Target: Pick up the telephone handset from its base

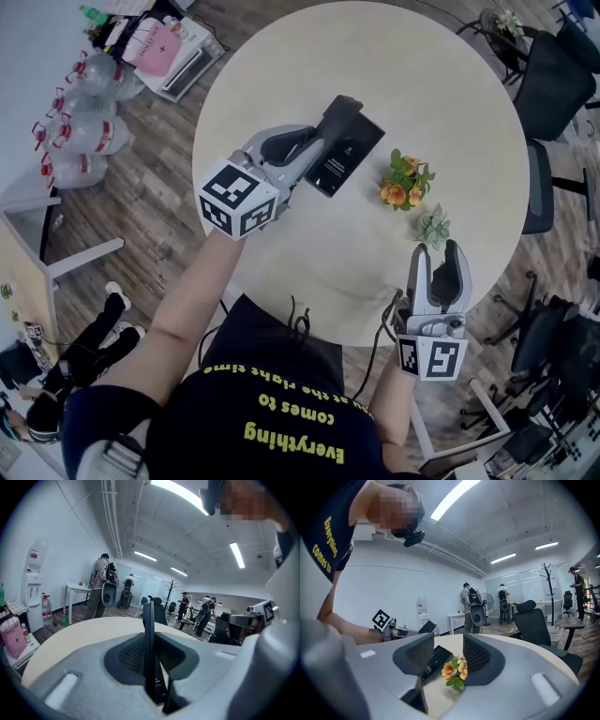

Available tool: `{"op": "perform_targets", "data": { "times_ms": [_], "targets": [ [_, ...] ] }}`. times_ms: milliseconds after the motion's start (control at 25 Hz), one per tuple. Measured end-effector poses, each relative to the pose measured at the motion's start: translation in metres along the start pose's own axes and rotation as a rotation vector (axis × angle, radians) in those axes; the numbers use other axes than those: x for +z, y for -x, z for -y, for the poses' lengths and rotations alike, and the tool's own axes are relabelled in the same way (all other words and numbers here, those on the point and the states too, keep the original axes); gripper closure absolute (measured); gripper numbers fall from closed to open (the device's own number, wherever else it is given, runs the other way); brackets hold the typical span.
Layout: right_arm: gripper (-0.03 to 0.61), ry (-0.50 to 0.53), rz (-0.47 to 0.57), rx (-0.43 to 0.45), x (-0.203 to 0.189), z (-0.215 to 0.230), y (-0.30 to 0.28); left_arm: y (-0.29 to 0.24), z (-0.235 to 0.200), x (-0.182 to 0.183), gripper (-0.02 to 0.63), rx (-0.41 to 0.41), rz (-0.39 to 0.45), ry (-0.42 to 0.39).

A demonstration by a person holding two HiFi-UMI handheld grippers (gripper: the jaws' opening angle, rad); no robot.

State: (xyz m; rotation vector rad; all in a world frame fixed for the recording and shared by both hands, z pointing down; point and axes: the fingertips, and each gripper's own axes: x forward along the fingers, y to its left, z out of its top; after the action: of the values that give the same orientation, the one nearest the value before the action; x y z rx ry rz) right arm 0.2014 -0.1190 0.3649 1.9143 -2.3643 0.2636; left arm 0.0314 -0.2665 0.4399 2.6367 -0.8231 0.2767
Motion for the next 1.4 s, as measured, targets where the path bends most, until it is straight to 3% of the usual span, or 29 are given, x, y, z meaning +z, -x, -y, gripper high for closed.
{"op": "perform_targets", "data": {
  "times_ms": [360, 840, 1040, 1400],
  "targets": [
    [0.476, 0.049, 0.08, 0.001, 0.037, -0.008, 0.033, 0.047, 0.037, 0.035, 0.542, 0.047, 0.09, -0.079],
    [0.565, 0.087, 0.197, 0.068, 0.084, -0.029, 0.069, 0.115, 0.081, 0.078, 0.543, 0.146, 0.239, -0.173],
    [0.566, 0.102, 0.232, 0.085, 0.104, -0.031, 0.081, 0.137, 0.097, 0.096, 0.542, 0.176, 0.318, -0.178],
    [0.567, 0.152, 0.283, 0.095, 0.133, -0.047, 0.088, 0.173, 0.118, 0.114, 0.541, 0.245, 0.398, -0.268]
  ]
}}
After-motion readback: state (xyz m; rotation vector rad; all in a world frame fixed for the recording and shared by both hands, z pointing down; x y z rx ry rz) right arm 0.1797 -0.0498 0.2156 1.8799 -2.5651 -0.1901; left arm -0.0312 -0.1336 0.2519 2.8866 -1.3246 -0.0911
